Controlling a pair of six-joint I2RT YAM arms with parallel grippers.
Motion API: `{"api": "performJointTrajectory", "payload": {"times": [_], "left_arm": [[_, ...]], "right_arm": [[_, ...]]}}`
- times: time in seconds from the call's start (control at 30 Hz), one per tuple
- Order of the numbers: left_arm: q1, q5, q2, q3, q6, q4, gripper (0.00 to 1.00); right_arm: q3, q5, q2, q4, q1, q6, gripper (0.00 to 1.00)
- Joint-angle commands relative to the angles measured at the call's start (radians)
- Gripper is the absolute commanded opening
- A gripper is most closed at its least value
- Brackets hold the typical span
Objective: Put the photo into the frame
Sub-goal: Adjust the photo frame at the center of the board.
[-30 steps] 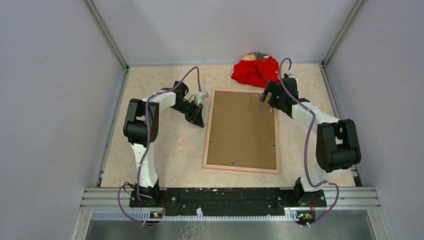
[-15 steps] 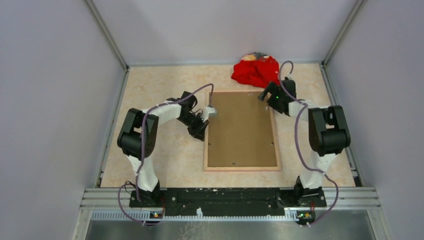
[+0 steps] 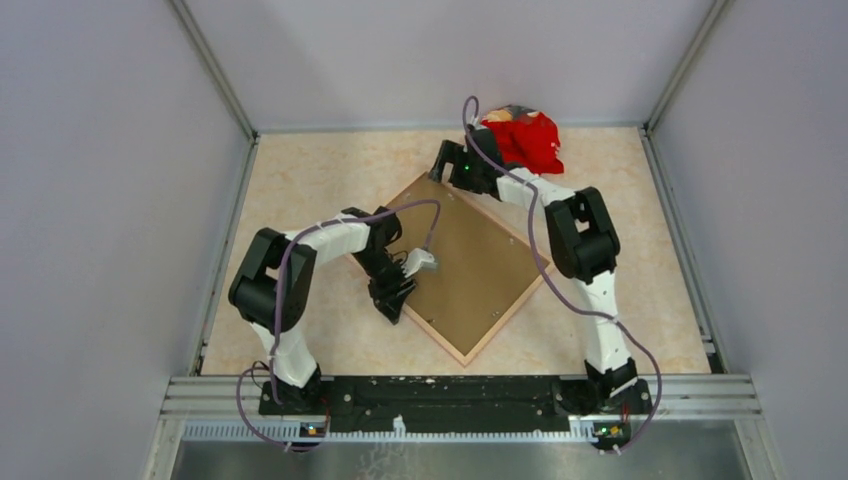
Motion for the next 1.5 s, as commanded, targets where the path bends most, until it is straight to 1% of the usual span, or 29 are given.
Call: {"api": "performJointTrajectory", "payload": {"times": [0.0, 0.03, 0.07, 0.17, 0.23, 0.3, 0.37, 0.43, 0.47, 0.53, 0.63, 0.77, 0.9, 0.97, 1.1, 1.2, 1.27, 1.37, 1.47], "left_arm": [[0.003, 0.065, -0.005, 0.089, 0.173, -0.055, 0.67], [0.006, 0.087, -0.015, 0.120, 0.205, -0.121, 0.76], [0.009, 0.093, -0.023, 0.143, 0.228, -0.151, 0.77], [0.038, 0.082, -0.037, 0.228, 0.243, -0.191, 0.77], [0.092, 0.083, -0.026, 0.313, 0.244, -0.209, 0.77], [0.165, 0.085, 0.014, 0.421, 0.225, -0.209, 0.77], [0.237, 0.058, 0.079, 0.545, 0.168, -0.170, 0.73], [0.302, 0.001, 0.162, 0.660, 0.066, -0.104, 0.67], [0.328, -0.023, 0.203, 0.704, 0.020, -0.059, 0.63], [0.367, -0.063, 0.278, 0.780, -0.067, 0.027, 0.60], [0.398, -0.122, 0.370, 0.852, -0.154, 0.105, 0.53], [0.400, -0.189, 0.443, 0.864, -0.174, 0.153, 0.46], [0.400, -0.248, 0.455, 0.794, -0.167, 0.206, 0.34], [0.400, -0.238, 0.446, 0.743, -0.147, 0.219, 0.29], [0.394, -0.175, 0.421, 0.660, -0.112, 0.178, 0.26], [0.383, -0.147, 0.376, 0.558, -0.073, 0.174, 0.26], [0.370, -0.159, 0.335, 0.485, -0.044, 0.171, 0.27], [0.352, -0.140, 0.247, 0.353, 0.029, 0.155, 0.27], [0.324, -0.122, 0.193, 0.268, 0.096, 0.097, 0.28]], "right_arm": [[0.125, -0.056, -0.083, -0.223, 0.012, -0.040, 0.99], [0.113, -0.060, -0.114, -0.235, -0.004, -0.046, 0.99], [0.089, -0.065, -0.149, -0.242, -0.020, -0.046, 0.99], [-0.017, -0.042, -0.277, -0.282, -0.063, -0.047, 0.99], [-0.126, -0.002, -0.381, -0.318, -0.072, -0.056, 0.99], [-0.274, 0.034, -0.504, -0.326, -0.073, -0.056, 0.99], [-0.425, 0.062, -0.623, -0.334, -0.075, -0.037, 0.99], [-0.586, 0.077, -0.761, -0.356, -0.075, -0.007, 0.99], [-0.649, 0.080, -0.819, -0.361, -0.076, 0.010, 0.99], [-0.777, 0.078, -0.930, -0.366, -0.075, 0.051, 0.99], [-0.938, 0.068, -1.076, -0.384, -0.075, 0.097, 0.99], [-1.064, 0.074, -1.196, -0.427, -0.077, 0.136, 0.99], [-1.136, 0.044, -1.229, -0.411, -0.081, 0.154, 0.99], [-1.156, 0.023, -1.217, -0.377, -0.090, 0.158, 0.99], [-1.155, -0.021, -1.139, -0.244, -0.123, 0.147, 0.99], [-1.095, -0.067, -1.031, -0.178, -0.193, 0.124, 0.99], [-1.035, -0.083, -0.965, -0.156, -0.231, 0.107, 0.99], [-0.922, -0.093, -0.865, -0.154, -0.259, 0.063, 0.99], [-0.817, -0.121, -0.760, -0.163, -0.280, 0.039, 0.99]]}}
